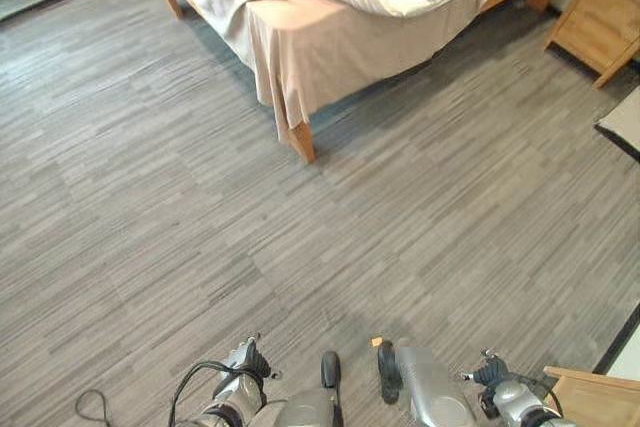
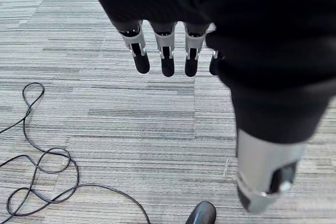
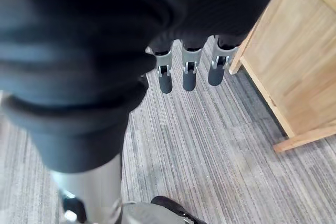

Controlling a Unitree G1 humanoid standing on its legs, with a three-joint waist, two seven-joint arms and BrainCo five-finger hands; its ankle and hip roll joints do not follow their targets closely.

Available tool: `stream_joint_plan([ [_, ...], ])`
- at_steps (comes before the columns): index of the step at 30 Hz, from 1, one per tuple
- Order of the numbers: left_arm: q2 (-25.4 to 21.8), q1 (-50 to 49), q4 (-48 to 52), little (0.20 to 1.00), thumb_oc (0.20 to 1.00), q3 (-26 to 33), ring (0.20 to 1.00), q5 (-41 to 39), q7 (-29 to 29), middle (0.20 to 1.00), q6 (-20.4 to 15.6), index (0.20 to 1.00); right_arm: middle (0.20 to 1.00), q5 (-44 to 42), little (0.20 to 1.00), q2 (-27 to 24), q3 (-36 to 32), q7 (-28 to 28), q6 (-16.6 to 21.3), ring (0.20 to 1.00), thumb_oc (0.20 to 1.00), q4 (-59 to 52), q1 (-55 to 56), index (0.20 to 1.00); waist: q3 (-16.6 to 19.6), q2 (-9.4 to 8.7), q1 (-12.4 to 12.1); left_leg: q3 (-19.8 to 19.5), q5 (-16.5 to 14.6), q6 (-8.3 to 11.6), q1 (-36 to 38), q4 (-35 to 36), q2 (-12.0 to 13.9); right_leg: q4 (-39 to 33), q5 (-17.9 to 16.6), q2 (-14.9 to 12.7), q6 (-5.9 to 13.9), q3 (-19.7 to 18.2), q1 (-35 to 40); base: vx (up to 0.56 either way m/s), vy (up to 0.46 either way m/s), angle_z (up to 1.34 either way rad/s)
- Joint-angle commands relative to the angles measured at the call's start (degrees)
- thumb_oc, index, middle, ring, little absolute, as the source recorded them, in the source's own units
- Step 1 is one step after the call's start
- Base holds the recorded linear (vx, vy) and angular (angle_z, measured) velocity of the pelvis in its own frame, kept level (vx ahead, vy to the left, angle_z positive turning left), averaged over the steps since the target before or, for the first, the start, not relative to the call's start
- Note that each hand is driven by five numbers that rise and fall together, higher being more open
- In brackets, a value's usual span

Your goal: Tidy up the quilt and then pick up the clothes from the bed and put them into the laundry hamper.

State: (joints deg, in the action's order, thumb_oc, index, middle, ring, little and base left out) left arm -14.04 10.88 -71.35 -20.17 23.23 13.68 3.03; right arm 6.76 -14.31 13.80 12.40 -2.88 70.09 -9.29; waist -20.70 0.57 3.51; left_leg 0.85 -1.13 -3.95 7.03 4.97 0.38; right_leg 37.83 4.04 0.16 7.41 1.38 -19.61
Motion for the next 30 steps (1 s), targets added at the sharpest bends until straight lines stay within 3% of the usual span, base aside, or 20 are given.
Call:
stream_joint_plan([
  [1,-0.07,-2.27,-1.3,1.0,1.0,-0.79,1.0,0.89,0.04,1.0,0.38,1.0,1.0,-0.23,1.0,-0.6,-1.34,0.96,-0.92,1.0,1.0,-0.34,4.24,1.0,3.87,-0.55,1.85,2.23,-8.04,4.9,4.25,0.03,-0.91,-20.5,-0.17,-1.98,2.71,0.99,1.23,0.33,-0.068,0.32],
  [2,-0.06,-2.34,-1.29,1.0,1.0,-0.81,1.0,0.9,0.03,1.0,0.38,1.0,1.0,-0.22,1.0,-0.61,-1.33,0.97,-0.93,1.0,1.0,-0.38,4.32,1.0,3.72,-0.26,2.08,1.99,-8.16,4.95,4.5,0.03,-0.58,-21.18,-0.36,-1.8,2.68,1.38,1.91,0.69,-0.169,0.19],
  [3,0.18,-2.19,-1.89,1.0,1.0,-1.3,1.0,2.65,-0.67,1.0,0.33,1.0,1.0,-0.18,1.0,-0.53,-1.76,0.87,-1.29,1.0,1.0,0.36,5.0,1.0,4.45,-0.27,3.65,1.36,-10.2,6.05,6.74,0.03,-0.27,-32.52,-2.87,-2.55,3.39,1.24,1.93,0.38,-0.101,0.21],
  [6,0.26,-2.3,-2.18,1.0,1.0,-2.15,1.0,4.3,-1.26,1.0,-0.18,1.0,1.0,0.06,1.0,-0.67,-1.92,0.97,-1.25,1.0,1.0,0.99,5.86,1.0,5.47,0.02,4.57,1.54,-12.21,6.7,9.36,0.03,0.19,-35.15,-3.64,-2.89,3.84,0.23,1.88,0.49,-0.125,0.52],
  [8,0.56,-2.81,-1.81,1.0,1.0,-2.31,1.0,4.39,-0.87,1.0,0.03,1.0,1.0,0.67,1.0,-1.01,-1.53,1.06,-1.28,1.0,1.0,1.48,6.24,1.0,6.29,0.93,4.9,1.58,-10.31,7.28,9.92,-2.77,1.16,-32.29,-4.3,-1.37,2.2,-0.43,2.53,0.53,-0.139,0.17],
  [10,0.5,-2.88,-0.13,1.0,1.0,-2.59,1.0,3.89,-0.29,1.0,-0.49,1.0,1.0,1.27,1.0,-1.43,-1.82,1.25,-1.19,1.0,1.0,1.89,6.75,1.0,6.68,1.82,4.9,2.76,-6.18,8.95,7.87,-11.21,2.27,-32.72,-3.31,-0.75,0.64,0.47,5.49,0.51,-0.209,0.18],
  [11,-0.02,-2.2,3.62,1.0,1.0,-2.43,1.0,0.67,1.01,1.0,-1.76,1.0,1.0,2.08,1.0,-2.45,-1.32,1.9,-0.63,1.0,1.0,1.02,7.26,1.0,5.7,1.2,4.04,2.2,3.11,11.37,0.62,-28.09,2.65,-35.06,-2.63,-1.21,-1.81,1.27,10.81,0.44,-0.286,0.37],
  [13,-1.12,-1.01,7.08,1.0,1.0,-2.38,1.0,-1.21,2.03,1.0,-2.44,1.0,1.0,3.34,1.0,-3.28,-0.34,2.21,-0.62,1.0,1.0,0.28,7.35,1.0,4.71,-1.81,2.72,4.37,4.45,10.84,-6.44,-39.78,2.69,-37.06,-1.5,-3.46,-3.24,1.49,14.77,0.42,-0.286,0.39],
  [15,-1.43,-0.06,8.48,1.0,1.0,-2.52,1.0,-2.14,2.62,1.0,-2.63,1.0,1.0,3.96,1.0,-3.55,0.06,2.52,-0.66,1.0,1.0,0.34,6.72,1.0,3.94,-2.68,2.03,6.6,2.74,10.17,-9.59,-43.28,4.27,-37.95,-1.02,-4.14,-3.33,1.56,16.67,0.35,-0.125,0.0],
  [16,-1.3,1.2,10.06,1.0,1.0,-3.28,1.0,-1.61,3.43,1.0,-3.12,1.0,1.0,5.88,1.0,-4.08,0.97,2.52,-1.04,1.0,1.0,0.62,6.2,1.0,3.46,-3.78,0.6,11.89,0.45,9.62,-14.24,-40.24,6.66,-39.63,0.48,-5.67,-2.93,2.11,20.98,0.5,-0.019,-0.26],
  [18,-1.15,0.82,11.41,1.0,1.0,-3.28,1.0,-1.57,4.32,1.0,-3.33,1.0,1.0,5.95,1.0,-4.36,0.95,2.88,-0.77,1.0,1.0,0.29,5.89,1.0,3.81,-3.29,-0.28,13.69,-0.28,9.38,-17.01,-30.95,6.13,-40.95,1.8,-5.96,-2.33,1.6,23.74,0.47,0.044,0.04],
  [19,-1.16,0.81,11.43,1.0,1.0,-3.27,1.0,-1.57,4.32,1.0,-3.32,1.0,1.0,5.95,1.0,-4.36,0.96,2.88,-0.77,1.0,1.0,0.29,5.88,1.0,3.94,-3.42,-0.3,13.8,0.0,9.33,-16.99,-30.58,5.96,-40.98,1.71,-6.11,-2.31,1.54,23.58,0.35,0.111,0.16],
  [21,-0.63,-0.25,10.6,1.0,1.0,-2.45,1.0,-1.18,4.48,1.0,-3.11,1.0,1.0,6.31,1.0,-4.39,0.91,3.41,-0.45,1.0,1.0,0.29,5.27,1.0,5.54,-1.87,-1.93,16.87,3.25,9.74,-18.72,-12.67,4.33,-42.01,4.93,-5.48,-1.02,2.77,27.76,0.49,0.134,-0.13],
  [23,-0.39,-0.55,9.83,1.0,1.0,-2.24,1.0,-1.09,4.15,1.0,-2.96,1.0,1.0,5.78,1.0,-4.24,0.41,3.82,-0.2,1.0,1.0,0.27,5.18,1.0,6.11,-1.77,-1.83,18.94,4.2,9.69,-18.35,-9.74,4.74,-41.5,6.09,-5.09,-0.74,3.21,29.19,0.48,0.144,-0.02],
  [24,0.21,-2.36,7.09,1.0,1.0,-1.45,1.0,-1.18,3.66,1.0,-2.26,1.0,1.0,4.3,1.0,-3.55,-1.21,4.63,0.02,1.0,1.0,0.31,5.34,1.0,7.1,-1.29,-1.68,19.73,3.69,7.65,-14.31,-5.09,3.66,-36.27,7.87,-4.31,-0.43,3.05,28.95,0.47,0.17,0.01],
  [26,0.82,-3.32,4.63,1.0,1.0,-0.61,1.0,-1.53,3.69,1.0,-1.84,1.0,1.0,3.56,1.0,-2.71,-2.0,4.92,0.2,1.0,1.0,-0.3,5.59,1.0,7.93,-1.5,-1.81,19.4,3.35,6.64,-12.68,-3.64,2.9,-29.95,7.83,-3.86,0.44,3.14,27.62,0.35,0.163,0.03],
  [27,0.83,-3.7,2.69,1.0,1.0,-0.01,1.0,-1.12,3.33,1.0,-1.19,1.0,1.0,2.9,1.0,-1.86,-2.44,5.04,0.26,1.0,1.0,-0.62,5.67,1.0,7.72,-1.73,-1.35,19.26,2.31,5.73,-10.33,-2.44,2.2,-21.77,6.71,-4.01,2.01,3.43,25.25,0.41,0.229,-0.09],
  [28,0.4,-4.32,0.78,1.0,1.0,0.65,1.0,0.65,3.42,1.0,0.13,1.0,1.0,2.91,1.0,-0.98,-2.3,4.82,0.12,1.0,1.0,-1.54,5.67,1.0,6.49,-1.53,-0.05,19.28,1.15,4.61,-6.15,-0.55,2.28,-8.58,2.61,-4.66,4.52,2.36,18.51,0.25,0.157,-0.25],
  [29,0.41,-4.3,0.77,1.0,1.0,0.67,1.0,0.66,3.41,1.0,0.12,1.0,1.0,2.9,1.0,-0.99,-2.29,4.83,0.11,1.0,1.0,-1.54,5.64,1.0,6.62,-1.38,-0.19,19.41,1.25,4.66,-6.34,-0.53,2.49,-8.68,2.39,-4.44,4.45,2.26,18.27,0.33,0.142,-0.09],
  [30,-0.41,-4.83,-0.76,1.0,1.0,1.71,1.0,1.26,2.83,1.0,0.7,1.0,1.0,3.21,1.0,0.01,-1.77,4.37,0.05,1.0,1.0,-2.32,5.32,1.0,5.82,-0.67,0.68,18.72,0.24,4.53,-3.74,0.03,3.69,0.11,0.36,-4.4,4.42,1.66,11.89,0.18,0.053,0.14],
])
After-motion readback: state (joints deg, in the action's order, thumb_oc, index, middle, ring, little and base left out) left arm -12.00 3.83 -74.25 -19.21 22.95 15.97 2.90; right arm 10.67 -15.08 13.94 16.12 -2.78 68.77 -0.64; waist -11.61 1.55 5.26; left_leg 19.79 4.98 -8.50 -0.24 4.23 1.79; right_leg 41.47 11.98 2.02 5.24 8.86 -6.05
